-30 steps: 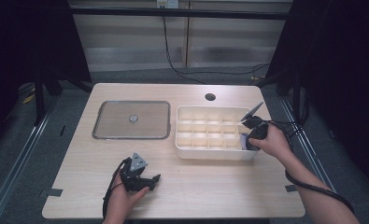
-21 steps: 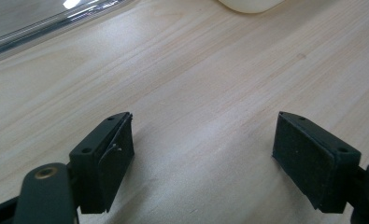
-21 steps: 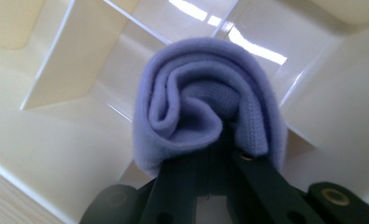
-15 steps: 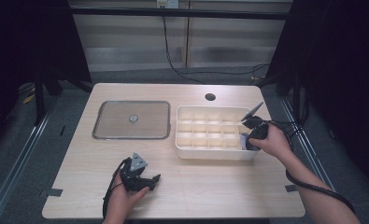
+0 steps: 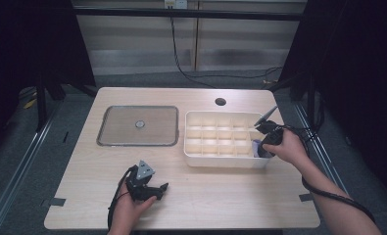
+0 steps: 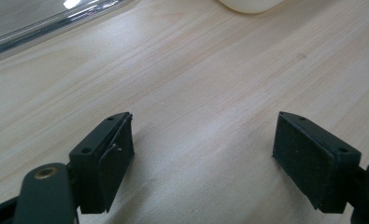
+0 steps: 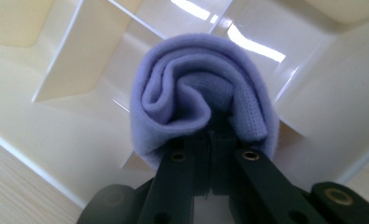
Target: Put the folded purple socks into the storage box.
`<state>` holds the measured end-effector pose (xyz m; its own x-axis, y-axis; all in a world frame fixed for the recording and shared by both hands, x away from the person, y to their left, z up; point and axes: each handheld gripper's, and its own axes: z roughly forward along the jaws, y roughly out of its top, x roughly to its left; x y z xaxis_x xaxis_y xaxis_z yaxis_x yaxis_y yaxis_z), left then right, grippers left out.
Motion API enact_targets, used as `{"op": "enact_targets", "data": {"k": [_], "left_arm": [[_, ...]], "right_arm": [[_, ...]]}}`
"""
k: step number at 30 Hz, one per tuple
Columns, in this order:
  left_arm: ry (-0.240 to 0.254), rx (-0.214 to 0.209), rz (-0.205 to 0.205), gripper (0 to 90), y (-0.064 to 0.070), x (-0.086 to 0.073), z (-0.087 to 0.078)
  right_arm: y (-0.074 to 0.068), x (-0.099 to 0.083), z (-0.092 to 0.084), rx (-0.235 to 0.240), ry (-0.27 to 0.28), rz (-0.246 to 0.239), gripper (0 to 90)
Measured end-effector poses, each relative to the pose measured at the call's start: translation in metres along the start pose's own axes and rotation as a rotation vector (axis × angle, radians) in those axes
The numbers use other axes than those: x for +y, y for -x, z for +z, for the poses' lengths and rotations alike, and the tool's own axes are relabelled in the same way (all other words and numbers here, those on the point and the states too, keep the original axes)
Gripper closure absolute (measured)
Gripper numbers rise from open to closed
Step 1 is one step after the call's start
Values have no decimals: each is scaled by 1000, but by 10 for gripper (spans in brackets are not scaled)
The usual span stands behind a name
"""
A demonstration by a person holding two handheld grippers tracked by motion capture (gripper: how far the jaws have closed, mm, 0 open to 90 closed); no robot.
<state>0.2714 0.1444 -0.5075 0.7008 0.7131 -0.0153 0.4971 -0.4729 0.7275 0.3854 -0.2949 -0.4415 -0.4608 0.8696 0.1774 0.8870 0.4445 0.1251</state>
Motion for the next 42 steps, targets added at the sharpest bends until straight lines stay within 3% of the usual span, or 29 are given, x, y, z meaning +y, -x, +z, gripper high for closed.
{"op": "enact_targets", "data": {"k": [15, 21, 28, 34, 37, 42], "left_arm": [[1, 1, -2, 200, 0, 0, 0], [0, 0, -3, 200, 0, 0, 0], [1, 0, -3, 200, 0, 0, 0], [6, 0, -10, 201, 1, 0, 0], [-1, 1, -1, 200, 0, 0, 0], [0, 0, -3, 200, 0, 0, 0]], "right_arm": [[0, 1, -17, -9, 21, -3, 877], [0, 8, -33, -30, 27, -8, 884], [-1, 22, -54, -55, 77, -6, 883], [-8, 34, -45, -43, 84, -23, 875], [-13, 35, -36, -47, 36, -34, 889], [-17, 31, -26, -39, 15, -55, 900]]}}
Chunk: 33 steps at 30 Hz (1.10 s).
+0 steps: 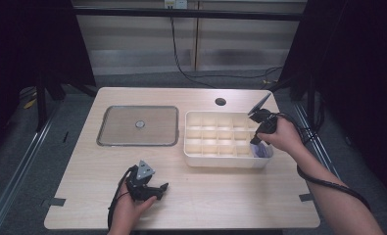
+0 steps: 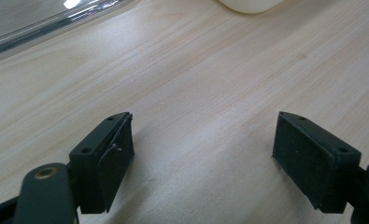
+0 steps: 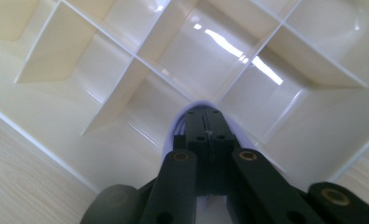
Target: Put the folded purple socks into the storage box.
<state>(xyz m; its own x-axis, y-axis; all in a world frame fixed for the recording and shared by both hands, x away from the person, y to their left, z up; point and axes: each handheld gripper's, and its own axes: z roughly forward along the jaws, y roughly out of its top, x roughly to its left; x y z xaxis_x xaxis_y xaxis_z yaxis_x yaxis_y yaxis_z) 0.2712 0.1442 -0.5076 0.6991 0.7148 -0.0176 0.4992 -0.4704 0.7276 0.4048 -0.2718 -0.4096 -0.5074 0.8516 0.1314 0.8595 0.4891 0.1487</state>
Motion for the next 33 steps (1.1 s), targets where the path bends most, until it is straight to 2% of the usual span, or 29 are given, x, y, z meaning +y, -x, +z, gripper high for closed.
{"op": "enact_targets", "data": {"k": [9, 16, 20, 25, 33], "left_arm": [[2, 5, -4, 199, 1, 0, 0], [-1, 5, -2, 199, 1, 0, 0], [-1, 6, -3, 199, 1, 0, 0], [1, 4, -3, 199, 1, 0, 0], [-1, 7, -3, 199, 1, 0, 0]], "right_arm": [[-6, -4, 7, 10, -14, -3, 900], [-2, -9, 8, 15, -26, 11, 900], [1, -12, 9, 29, -4, 18, 900], [-3, -12, 9, 5, -9, 3, 900], [1, -18, 10, 15, 2, 9, 900]]}}
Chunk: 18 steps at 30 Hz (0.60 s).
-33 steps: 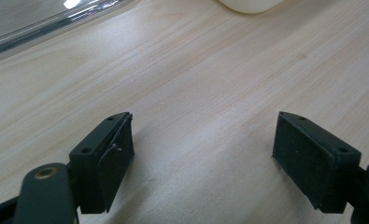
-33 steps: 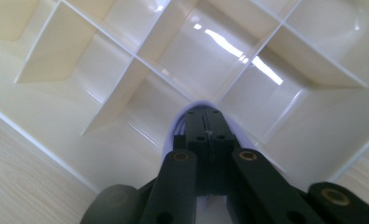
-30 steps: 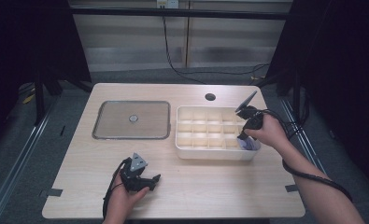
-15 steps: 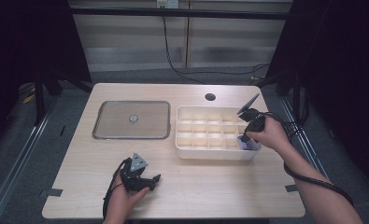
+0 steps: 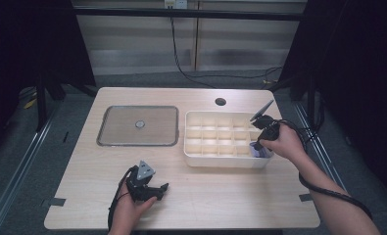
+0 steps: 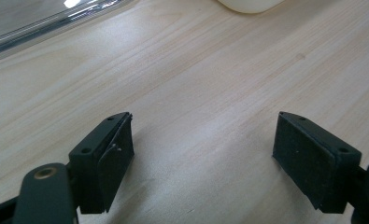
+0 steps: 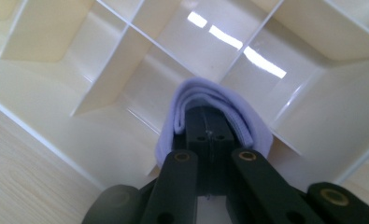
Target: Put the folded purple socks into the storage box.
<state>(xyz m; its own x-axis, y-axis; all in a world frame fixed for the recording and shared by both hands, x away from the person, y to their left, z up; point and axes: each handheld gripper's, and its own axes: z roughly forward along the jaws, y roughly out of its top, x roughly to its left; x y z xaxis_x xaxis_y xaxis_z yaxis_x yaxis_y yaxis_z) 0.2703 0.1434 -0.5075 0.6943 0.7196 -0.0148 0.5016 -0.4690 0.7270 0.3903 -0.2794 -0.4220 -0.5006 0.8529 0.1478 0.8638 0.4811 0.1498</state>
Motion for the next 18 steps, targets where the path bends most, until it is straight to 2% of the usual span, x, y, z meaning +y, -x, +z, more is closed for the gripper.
{"op": "enact_targets", "data": {"k": [3, 8, 18], "left_arm": [[0, 0, 0, 199, 0, 0, 0], [-2, 2, 3, 197, 0, 0, 0], [-2, 3, 2, 197, 0, 0, 0]], "right_arm": [[2, -4, 8, -37, -48, -11, 900], [8, -10, 15, 6, -3, 22, 900], [4, -5, 25, -29, -34, 8, 900]]}}
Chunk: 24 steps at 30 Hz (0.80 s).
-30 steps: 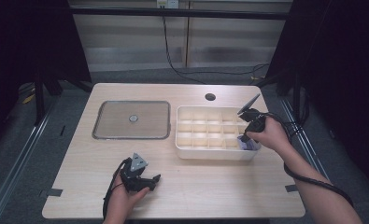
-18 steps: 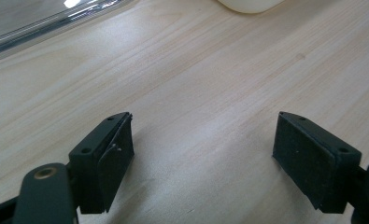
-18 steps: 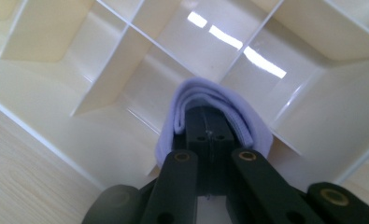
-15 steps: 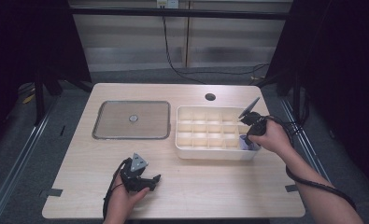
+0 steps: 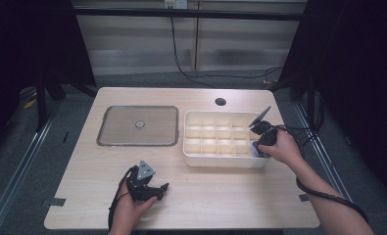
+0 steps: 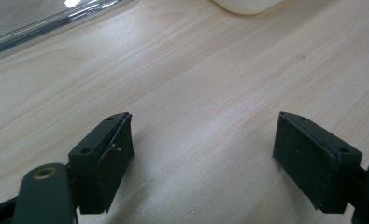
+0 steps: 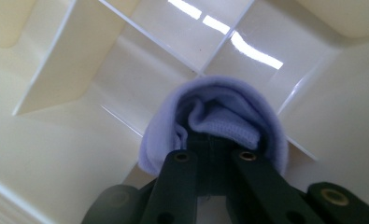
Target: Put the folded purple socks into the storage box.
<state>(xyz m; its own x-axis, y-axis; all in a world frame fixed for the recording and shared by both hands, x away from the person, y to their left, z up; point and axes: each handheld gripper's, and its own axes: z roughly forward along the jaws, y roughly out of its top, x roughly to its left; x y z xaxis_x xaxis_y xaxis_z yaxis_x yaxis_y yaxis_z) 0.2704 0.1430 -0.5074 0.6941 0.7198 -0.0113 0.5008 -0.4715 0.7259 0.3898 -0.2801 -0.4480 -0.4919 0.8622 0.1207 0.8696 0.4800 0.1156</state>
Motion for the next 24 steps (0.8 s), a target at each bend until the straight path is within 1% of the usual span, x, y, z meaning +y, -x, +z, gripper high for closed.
{"op": "enact_targets", "data": {"k": [5, 9, 12, 14, 16, 18, 21, 24], "left_arm": [[0, 0, 0, 197, 0, 0, 0], [-1, 0, 1, 197, 0, 0, 0], [0, 0, 0, 197, 0, 0, 0], [0, 0, 1, 197, 0, 0, 0], [0, 0, 1, 197, 0, 0, 0], [-3, 0, 4, 197, 0, 0, 0], [-2, 0, 3, 197, 0, 0, 0], [-1, -3, 3, 197, 0, 0, 0]], "right_arm": [[-2, 2, 3, -14, -13, 3, 900], [1, 0, 2, 6, -1, 7, 900], [3, -4, -1, 26, 22, 11, 900], [3, -6, -6, 29, 32, 7, 865], [3, -7, -13, 21, 33, 3, 824], [3, -7, -20, 24, 39, 1, 802], [3, -8, -30, 10, 40, -16, 768], [4, -9, -37, 5, 48, -17, 726]]}}
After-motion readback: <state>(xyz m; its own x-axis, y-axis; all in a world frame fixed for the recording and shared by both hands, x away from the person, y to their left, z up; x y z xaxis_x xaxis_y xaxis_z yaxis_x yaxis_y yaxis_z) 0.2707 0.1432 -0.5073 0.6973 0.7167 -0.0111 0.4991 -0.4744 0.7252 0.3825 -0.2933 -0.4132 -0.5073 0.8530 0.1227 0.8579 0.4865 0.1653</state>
